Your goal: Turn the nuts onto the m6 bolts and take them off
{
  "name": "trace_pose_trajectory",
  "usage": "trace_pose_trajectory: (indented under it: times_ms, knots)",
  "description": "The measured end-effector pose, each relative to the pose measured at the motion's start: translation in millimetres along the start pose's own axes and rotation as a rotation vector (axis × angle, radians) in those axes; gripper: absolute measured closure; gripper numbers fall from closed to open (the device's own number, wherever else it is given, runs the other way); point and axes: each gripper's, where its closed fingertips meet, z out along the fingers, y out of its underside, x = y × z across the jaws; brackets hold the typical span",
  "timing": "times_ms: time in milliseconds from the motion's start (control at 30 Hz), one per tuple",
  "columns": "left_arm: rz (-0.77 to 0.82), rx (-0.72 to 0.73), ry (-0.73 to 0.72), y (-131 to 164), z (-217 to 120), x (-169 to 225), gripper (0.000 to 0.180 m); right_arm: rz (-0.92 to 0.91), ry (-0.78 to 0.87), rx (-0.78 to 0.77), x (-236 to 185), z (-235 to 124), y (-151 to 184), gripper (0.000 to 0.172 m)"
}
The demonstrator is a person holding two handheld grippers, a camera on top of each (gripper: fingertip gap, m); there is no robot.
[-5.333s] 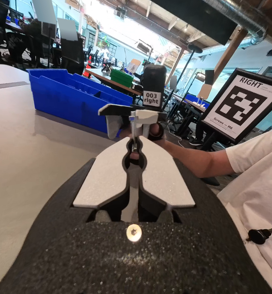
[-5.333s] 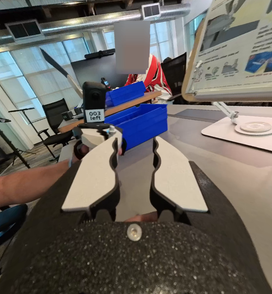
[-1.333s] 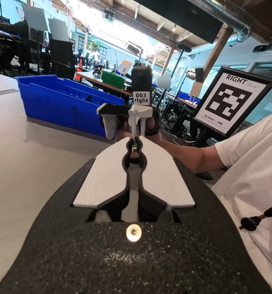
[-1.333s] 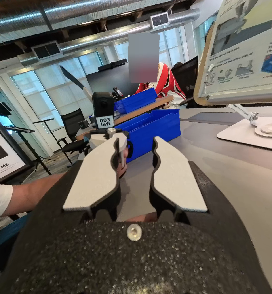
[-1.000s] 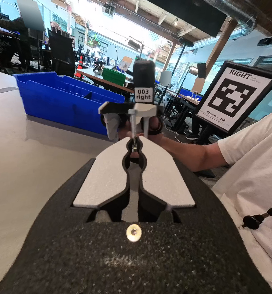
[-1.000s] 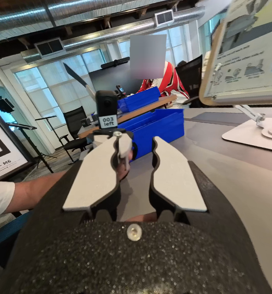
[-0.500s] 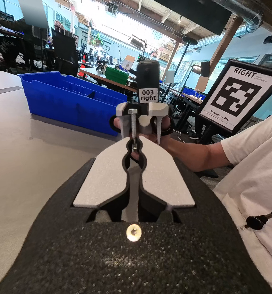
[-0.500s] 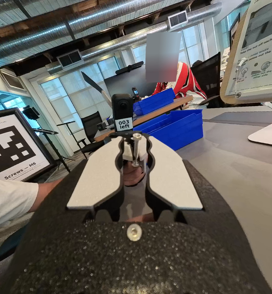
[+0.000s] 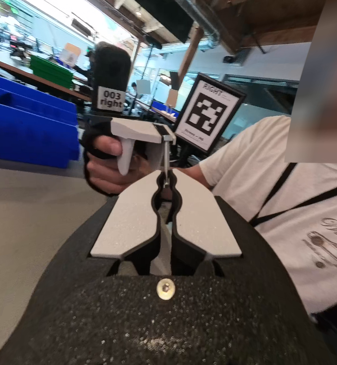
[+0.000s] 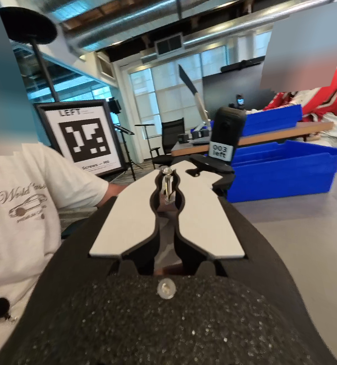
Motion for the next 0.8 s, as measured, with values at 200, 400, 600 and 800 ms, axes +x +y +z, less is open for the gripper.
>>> trace_pose_trajectory:
  times_ms: [200,400,600,800]
  knots:
    - [-0.026,-0.022,0.02,5,2,0,0.176,-0.101,0.05,-0.053,1,-3,4,0.161]
    - [0.118,0.013,-0.351,-9,-22,-43,0.176,0.072,0.411,-0.037,54,-19,-7,0.12]
    - [0.231,0.017,-0.688,-16,-48,-80,0.176,0.248,0.741,0.068,90,-28,9,0.12]
    - [0.267,-0.033,-0.735,-9,-46,-86,0.176,0.087,1.012,0.098,100,-33,13,0.131]
